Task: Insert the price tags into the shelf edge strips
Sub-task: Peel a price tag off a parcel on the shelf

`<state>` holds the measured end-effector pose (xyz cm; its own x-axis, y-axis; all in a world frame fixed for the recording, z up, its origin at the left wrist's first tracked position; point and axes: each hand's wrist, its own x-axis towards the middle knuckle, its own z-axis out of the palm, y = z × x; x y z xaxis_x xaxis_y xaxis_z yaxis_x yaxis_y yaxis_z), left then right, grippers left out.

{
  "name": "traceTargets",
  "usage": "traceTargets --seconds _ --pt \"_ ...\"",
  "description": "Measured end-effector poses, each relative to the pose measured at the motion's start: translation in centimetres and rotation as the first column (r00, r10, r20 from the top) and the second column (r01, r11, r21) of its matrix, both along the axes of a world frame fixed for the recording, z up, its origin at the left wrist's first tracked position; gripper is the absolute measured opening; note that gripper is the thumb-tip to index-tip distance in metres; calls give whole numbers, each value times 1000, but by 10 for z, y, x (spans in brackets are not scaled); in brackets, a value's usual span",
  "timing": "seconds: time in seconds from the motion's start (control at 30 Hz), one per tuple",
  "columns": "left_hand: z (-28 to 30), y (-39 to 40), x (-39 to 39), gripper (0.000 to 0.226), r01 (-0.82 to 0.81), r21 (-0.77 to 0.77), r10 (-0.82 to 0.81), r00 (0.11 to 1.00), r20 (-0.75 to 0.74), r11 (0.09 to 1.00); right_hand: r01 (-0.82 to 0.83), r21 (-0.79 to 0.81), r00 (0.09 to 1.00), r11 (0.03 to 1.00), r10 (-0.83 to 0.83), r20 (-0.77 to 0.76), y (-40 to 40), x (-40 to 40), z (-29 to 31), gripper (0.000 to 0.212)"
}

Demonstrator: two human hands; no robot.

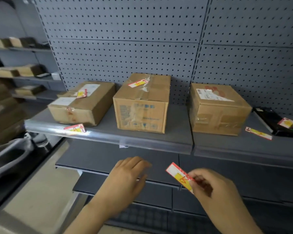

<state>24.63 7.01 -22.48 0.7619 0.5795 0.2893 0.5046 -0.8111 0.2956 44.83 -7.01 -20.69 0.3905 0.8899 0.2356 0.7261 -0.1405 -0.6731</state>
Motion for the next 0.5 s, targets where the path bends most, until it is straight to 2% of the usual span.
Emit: traceTargets --seconds 0.2,0.33,0.4,0.5 --pt "-19 25 -49 26 -2 -57 -5 994 -113 998 51 -61 997 997 -55 -56 16 -54 -22 39" --pt "-33 47 -77 29 75 -81 -88 982 -168 994 149 -75 983 986 -156 -100 37 -88 -36 40" --pt "-39 61 -85 32 105 -44 -113 968 -225 993 184 -79 976 980 -192 -107 47 -102 -45 39" --pt "-45 80 -85 36 153 -121 -179 951 -252 981 216 -79 973 973 -222 -71 58 -117 -51 41"
